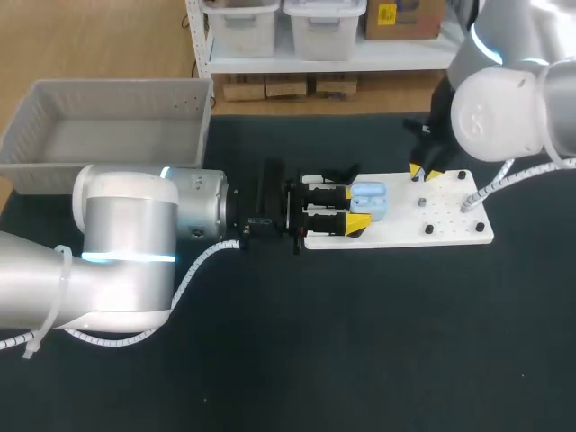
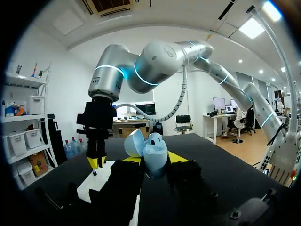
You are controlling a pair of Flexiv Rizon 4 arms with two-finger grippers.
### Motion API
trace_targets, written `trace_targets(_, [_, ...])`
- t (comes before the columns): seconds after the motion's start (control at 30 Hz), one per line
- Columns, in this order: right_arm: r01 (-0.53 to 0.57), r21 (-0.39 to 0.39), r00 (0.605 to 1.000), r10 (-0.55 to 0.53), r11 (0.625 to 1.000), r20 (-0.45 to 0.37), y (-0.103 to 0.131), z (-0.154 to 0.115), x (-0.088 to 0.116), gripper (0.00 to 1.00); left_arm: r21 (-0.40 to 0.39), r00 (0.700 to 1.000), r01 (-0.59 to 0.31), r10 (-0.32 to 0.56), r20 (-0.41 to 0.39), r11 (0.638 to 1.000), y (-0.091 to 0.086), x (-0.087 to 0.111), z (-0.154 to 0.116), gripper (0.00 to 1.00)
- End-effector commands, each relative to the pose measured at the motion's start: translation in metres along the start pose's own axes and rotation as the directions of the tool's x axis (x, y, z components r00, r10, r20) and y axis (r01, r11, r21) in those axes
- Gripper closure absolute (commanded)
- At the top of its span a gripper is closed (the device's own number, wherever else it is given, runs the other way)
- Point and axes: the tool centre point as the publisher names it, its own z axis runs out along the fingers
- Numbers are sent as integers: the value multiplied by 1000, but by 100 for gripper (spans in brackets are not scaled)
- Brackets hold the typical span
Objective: Pick up each earbud case from the left stands, insert the matching earbuds, close the lid, and place the case in the box.
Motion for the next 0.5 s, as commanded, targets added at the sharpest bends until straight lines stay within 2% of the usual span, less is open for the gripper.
trace_targets(0.03, [0, 1, 1000, 0, 1000, 5, 0, -15, 7, 100, -7, 1000, -3, 3, 3, 1000, -1, 1, 0, 100])
trace_targets(0.27, [5, 7, 1000, -6, 1000, 18, 1, -43, 17, 100, -7, 1000, -3, 3, 3, 1000, -1, 1, 0, 100])
trace_targets(0.5, [50, -7, 996, -49, 999, 76, 13, -96, 36, 100, -7, 1000, -3, 3, 3, 1000, -1, 1, 0, 100])
